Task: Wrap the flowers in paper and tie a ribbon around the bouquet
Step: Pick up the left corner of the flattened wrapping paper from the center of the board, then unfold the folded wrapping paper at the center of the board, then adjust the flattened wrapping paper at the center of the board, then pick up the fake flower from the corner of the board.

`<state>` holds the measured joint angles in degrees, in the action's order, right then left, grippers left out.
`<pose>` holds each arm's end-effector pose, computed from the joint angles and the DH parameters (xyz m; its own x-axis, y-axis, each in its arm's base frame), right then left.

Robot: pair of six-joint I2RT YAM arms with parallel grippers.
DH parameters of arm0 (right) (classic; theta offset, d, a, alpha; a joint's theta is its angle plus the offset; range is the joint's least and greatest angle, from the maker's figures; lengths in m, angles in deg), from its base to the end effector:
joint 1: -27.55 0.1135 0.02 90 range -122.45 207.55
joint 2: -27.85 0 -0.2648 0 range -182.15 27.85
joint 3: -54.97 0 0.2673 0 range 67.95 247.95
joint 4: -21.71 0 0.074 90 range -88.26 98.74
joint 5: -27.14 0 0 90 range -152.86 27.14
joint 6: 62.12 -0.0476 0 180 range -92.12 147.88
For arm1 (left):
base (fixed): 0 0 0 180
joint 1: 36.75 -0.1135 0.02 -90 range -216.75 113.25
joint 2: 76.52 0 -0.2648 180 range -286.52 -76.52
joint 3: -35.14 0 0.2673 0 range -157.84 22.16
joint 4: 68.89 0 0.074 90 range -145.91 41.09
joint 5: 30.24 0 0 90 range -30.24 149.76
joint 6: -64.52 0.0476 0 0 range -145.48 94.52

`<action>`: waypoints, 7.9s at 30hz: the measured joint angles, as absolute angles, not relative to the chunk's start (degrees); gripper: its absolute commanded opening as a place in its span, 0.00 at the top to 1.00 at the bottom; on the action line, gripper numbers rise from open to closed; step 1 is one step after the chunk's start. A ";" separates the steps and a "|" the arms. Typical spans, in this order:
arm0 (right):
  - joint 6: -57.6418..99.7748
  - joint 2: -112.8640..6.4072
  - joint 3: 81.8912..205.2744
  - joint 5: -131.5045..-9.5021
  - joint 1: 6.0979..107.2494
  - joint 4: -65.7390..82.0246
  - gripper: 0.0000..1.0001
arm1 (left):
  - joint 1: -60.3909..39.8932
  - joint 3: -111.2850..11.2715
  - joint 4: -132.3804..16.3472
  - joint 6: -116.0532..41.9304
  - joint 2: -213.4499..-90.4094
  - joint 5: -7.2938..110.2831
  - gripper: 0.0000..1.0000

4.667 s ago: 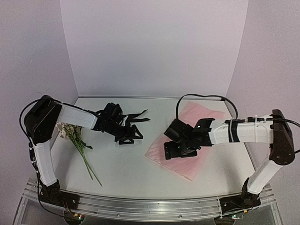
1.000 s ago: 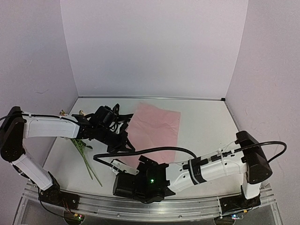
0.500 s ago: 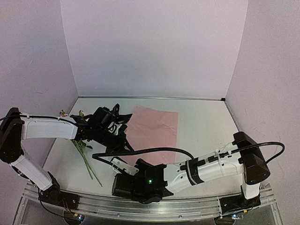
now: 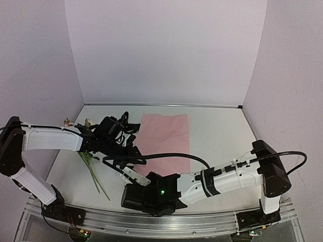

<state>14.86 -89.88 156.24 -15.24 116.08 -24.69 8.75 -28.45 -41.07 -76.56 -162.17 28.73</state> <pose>0.0466 0.4469 0.1777 -0.1721 -0.7869 -0.5925 -0.6429 0.5455 -0.5377 0.2079 -0.2466 0.1894 -0.9934 0.0597 -0.0981 0.1132 0.6528 -0.7490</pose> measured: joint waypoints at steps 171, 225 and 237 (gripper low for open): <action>-31.50 -50.10 98.91 -70.10 61.96 1.57 0.04 | -6.25 -64.72 -27.87 -52.55 -196.30 46.97 0.18; -35.40 -35.38 95.03 -58.57 70.40 -10.00 0.04 | -12.28 -30.62 -27.32 -79.67 -156.43 66.93 0.09; -24.70 -34.92 104.56 -58.13 70.51 -17.65 0.02 | -21.35 -21.52 -22.54 -83.65 -155.70 74.77 0.13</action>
<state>-24.70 -34.92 104.56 -58.13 70.51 -17.65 -21.35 -21.52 -22.54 -83.65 -155.70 74.77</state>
